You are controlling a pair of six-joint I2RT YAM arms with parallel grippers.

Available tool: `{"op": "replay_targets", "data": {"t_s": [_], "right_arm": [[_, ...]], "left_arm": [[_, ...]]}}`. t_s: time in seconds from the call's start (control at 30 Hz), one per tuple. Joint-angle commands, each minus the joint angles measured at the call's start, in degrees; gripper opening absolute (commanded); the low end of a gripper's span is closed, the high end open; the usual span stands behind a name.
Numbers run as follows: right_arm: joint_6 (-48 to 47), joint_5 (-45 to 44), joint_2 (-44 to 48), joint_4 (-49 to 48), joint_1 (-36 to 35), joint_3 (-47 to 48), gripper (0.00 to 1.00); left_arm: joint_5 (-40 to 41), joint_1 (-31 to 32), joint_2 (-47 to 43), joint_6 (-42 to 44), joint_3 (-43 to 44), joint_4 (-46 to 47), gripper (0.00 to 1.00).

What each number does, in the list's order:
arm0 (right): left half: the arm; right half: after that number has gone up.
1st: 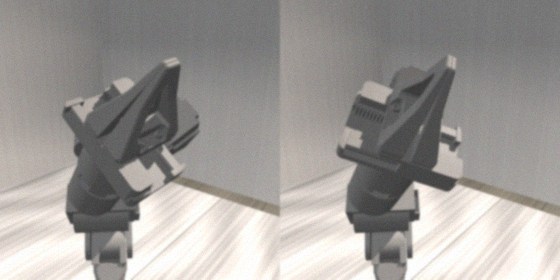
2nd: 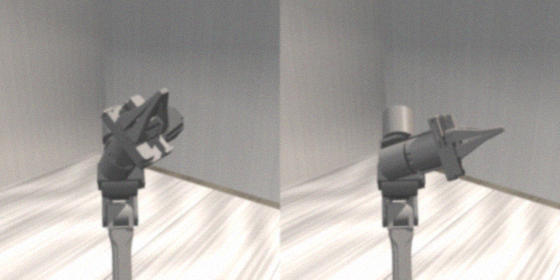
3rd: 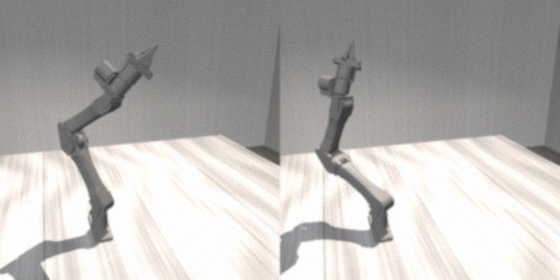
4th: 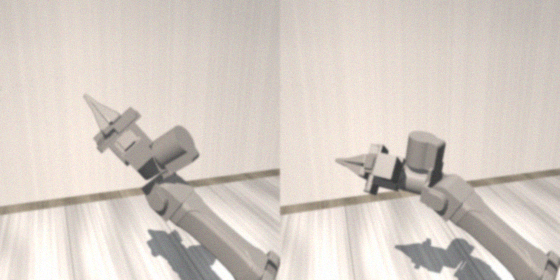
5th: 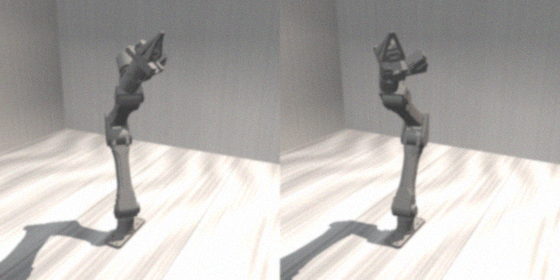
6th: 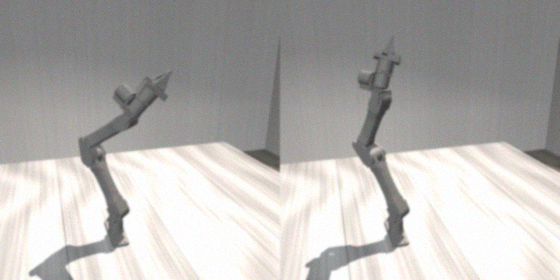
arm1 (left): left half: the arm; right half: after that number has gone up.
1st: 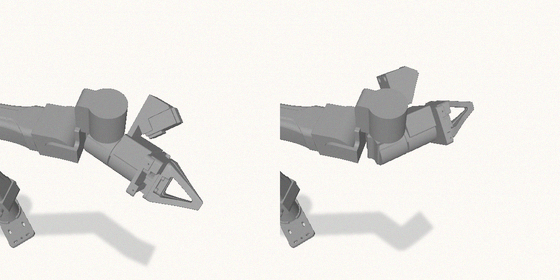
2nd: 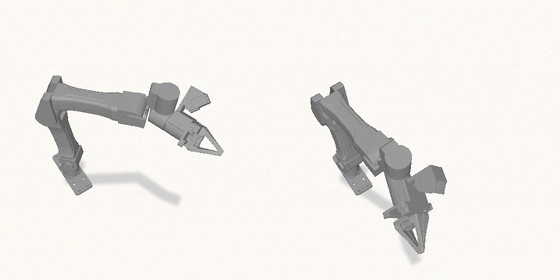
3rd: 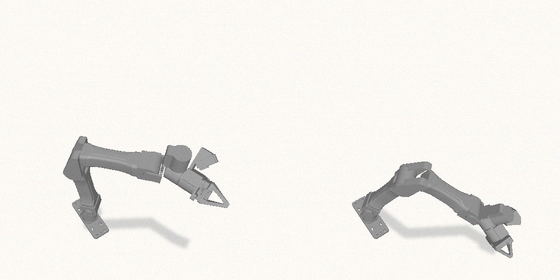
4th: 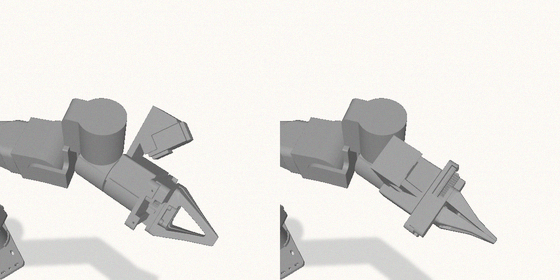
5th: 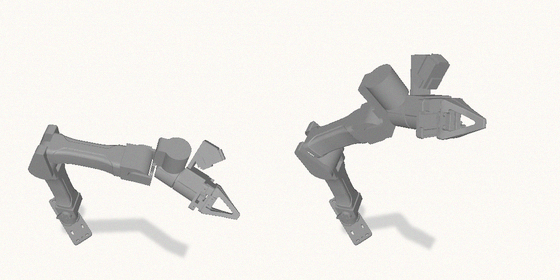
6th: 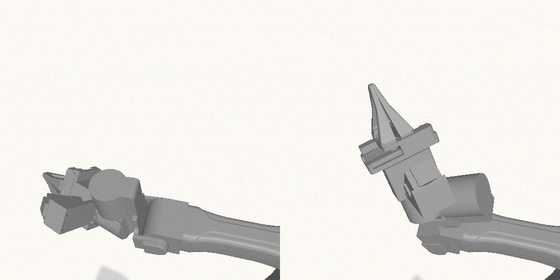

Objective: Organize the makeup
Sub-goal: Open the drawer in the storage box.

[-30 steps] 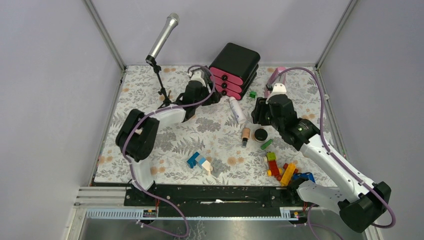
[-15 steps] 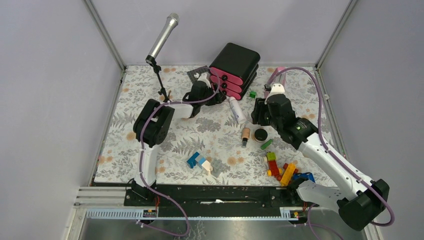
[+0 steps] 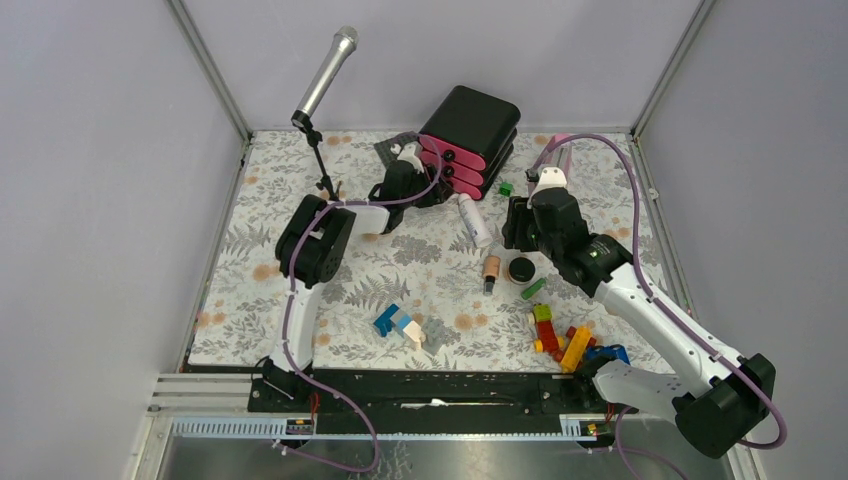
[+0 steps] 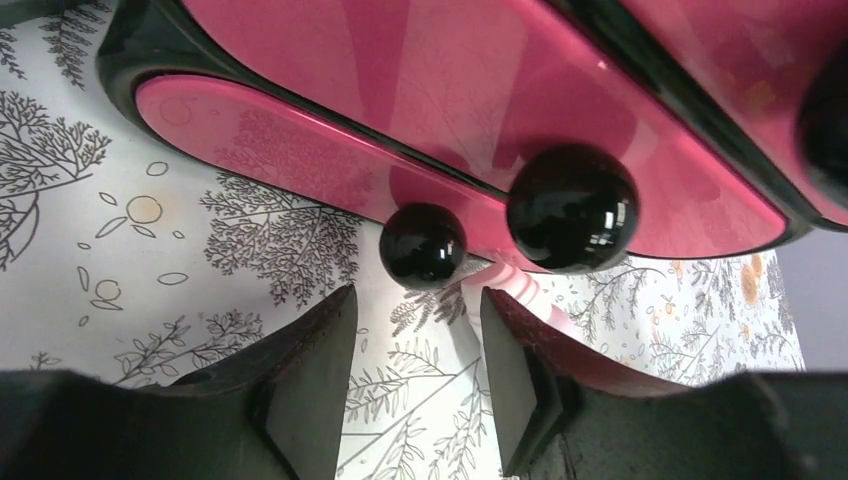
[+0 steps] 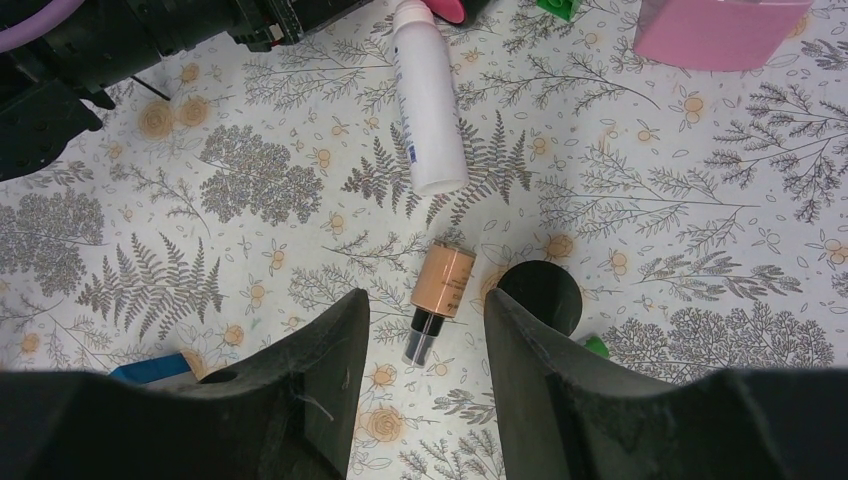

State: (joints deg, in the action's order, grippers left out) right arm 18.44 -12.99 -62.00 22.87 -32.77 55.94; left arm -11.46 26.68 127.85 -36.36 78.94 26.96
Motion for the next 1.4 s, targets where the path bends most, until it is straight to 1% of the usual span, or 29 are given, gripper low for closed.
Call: {"op": "replay_targets", "data": {"t_s": [0.0,0.23,0.5,0.57,0.7,0.87,1.23,1.37], "right_arm": [[-0.92,-1.8,-0.25,-0.91,-0.01,1.02,0.53],[-0.86,-1.86,-0.62,-0.94,-0.01,1.2,0.53],[-0.87,-2.02,-0.84,-0.91,0.04,1.04,0.53],[-0.94,-2.03,-0.89,-0.89,0.02,1.01,0.53],[-0.95,-2.2,-0.6,-0.9,0.02,0.85,0.53],[-1.08,-2.21,-0.65,-0.88,0.02,0.72,0.53],[-1.3,-1.9,-0.39,-0.75,-0.01,0.68,0.53],[-1.42,-1.86,-0.17,-0.77,-0.01,0.57,0.53]], "left_arm": [[-1.48,-0.74,1.85,-1.26,2.55,5.62,0.51],[-3.15,-1.18,3.43,-4.57,2.7,9.11,0.51],[-4.48,-1.36,5.01,-6.0,3.93,11.3,0.5],[-4.83,-1.45,5.78,-6.58,4.74,10.94,0.48],[-5.24,-1.54,6.57,-7.25,5.26,11.44,0.42],[-5.48,-1.71,6.85,-7.67,5.56,11.89,0.39],[-6.19,-2.37,7.47,-8.17,6.93,12.16,0.42],[-6.71,-2.33,7.89,-8.67,7.62,12.24,0.4]]}}
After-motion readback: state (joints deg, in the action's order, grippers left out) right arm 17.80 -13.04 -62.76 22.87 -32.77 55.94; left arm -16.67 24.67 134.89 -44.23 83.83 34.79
